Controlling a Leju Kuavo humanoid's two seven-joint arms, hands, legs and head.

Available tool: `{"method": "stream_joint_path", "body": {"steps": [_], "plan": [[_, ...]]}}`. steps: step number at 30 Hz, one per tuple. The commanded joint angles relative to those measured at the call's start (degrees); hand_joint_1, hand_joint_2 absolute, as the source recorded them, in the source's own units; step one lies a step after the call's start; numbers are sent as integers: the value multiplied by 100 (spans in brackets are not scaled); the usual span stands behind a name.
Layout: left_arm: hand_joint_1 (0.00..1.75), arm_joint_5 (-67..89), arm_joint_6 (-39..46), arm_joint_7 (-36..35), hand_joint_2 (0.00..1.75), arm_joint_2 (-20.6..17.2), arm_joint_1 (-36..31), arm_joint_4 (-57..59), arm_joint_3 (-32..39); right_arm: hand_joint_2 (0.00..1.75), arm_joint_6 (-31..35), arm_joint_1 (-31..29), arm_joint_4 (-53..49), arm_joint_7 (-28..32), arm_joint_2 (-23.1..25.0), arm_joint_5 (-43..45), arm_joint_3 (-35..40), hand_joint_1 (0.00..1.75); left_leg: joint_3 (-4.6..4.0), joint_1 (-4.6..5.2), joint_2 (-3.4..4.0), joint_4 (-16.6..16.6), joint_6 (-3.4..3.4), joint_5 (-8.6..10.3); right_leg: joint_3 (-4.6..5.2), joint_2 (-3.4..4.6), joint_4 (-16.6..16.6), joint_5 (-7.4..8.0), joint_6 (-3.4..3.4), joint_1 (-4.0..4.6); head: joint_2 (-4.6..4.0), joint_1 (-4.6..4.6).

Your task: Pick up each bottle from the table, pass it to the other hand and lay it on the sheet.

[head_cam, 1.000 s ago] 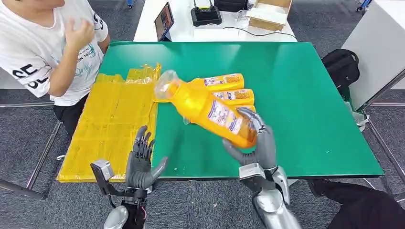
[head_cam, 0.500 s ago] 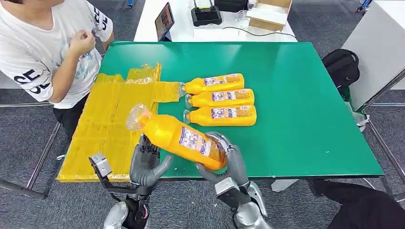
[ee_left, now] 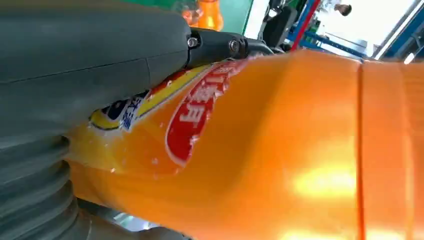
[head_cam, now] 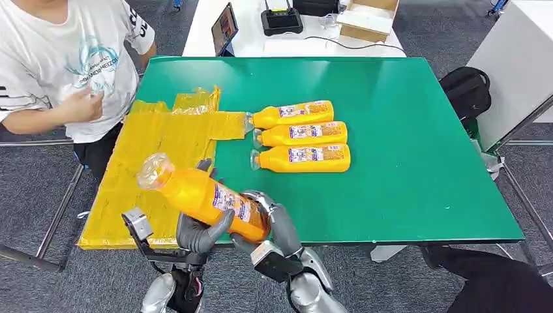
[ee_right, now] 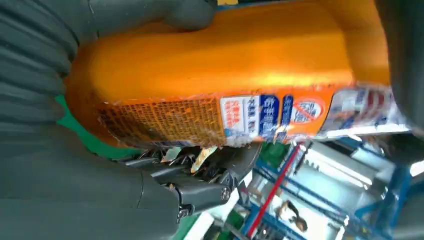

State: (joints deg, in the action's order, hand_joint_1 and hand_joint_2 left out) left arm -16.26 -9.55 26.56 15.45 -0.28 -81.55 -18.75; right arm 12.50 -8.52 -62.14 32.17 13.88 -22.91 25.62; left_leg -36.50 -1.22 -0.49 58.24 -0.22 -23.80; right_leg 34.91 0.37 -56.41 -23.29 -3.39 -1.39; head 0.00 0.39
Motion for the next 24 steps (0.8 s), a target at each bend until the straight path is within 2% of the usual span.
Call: {"method": "stream_joint_path", "body": {"steps": [1, 8, 9, 10, 11, 12, 24], "plan": [[0, 59, -36, -97, 175, -123, -278, 609, -162, 175, -93, -289, 1170, -19, 24, -231, 834, 175, 31, -2, 3, -9, 4, -7, -31, -3, 10, -6, 15, 6, 0, 0], [0, -11, -120, -122, 175, -95, -281, 606, -103, 175, -186, -296, 1234, -59, -17, -226, 881, 175, 21, -1, -5, -7, 4, -4, -22, -11, 7, -7, 11, 4, 0, 0], [17, -44, -135, -112, 175, -76, -272, 590, -75, 175, -196, -284, 1228, -67, -29, -221, 867, 175, 36, -3, -5, -8, 7, -10, -38, -13, 10, -12, 16, 8, 0, 0], [79, -107, -162, -107, 175, -51, -262, 574, -44, 175, -222, -278, 1225, -70, -35, -214, 863, 175, 28, -2, -6, -9, 5, -6, -29, -13, 10, -8, 14, 5, 0, 0], [159, -107, -162, -107, 175, -51, -262, 574, -44, 175, -222, -278, 1225, -70, -35, -214, 863, 175, 26, -3, -5, -6, 5, -7, -28, -12, 8, -9, 13, 6, 0, 2], [175, -219, -246, -149, 175, -44, -264, 562, -20, 175, -234, -270, 1238, -89, -39, -215, 858, 175, 38, -3, -5, -8, 7, -11, -40, -13, 10, -13, 17, 7, 0, 0], [175, -392, -380, -144, 175, -22, -262, 489, 15, 175, -288, -260, 1279, -122, -47, -203, 820, 175, 30, -3, -9, -6, 6, -8, -31, -17, 9, -11, 15, 7, 0, 0]]}}
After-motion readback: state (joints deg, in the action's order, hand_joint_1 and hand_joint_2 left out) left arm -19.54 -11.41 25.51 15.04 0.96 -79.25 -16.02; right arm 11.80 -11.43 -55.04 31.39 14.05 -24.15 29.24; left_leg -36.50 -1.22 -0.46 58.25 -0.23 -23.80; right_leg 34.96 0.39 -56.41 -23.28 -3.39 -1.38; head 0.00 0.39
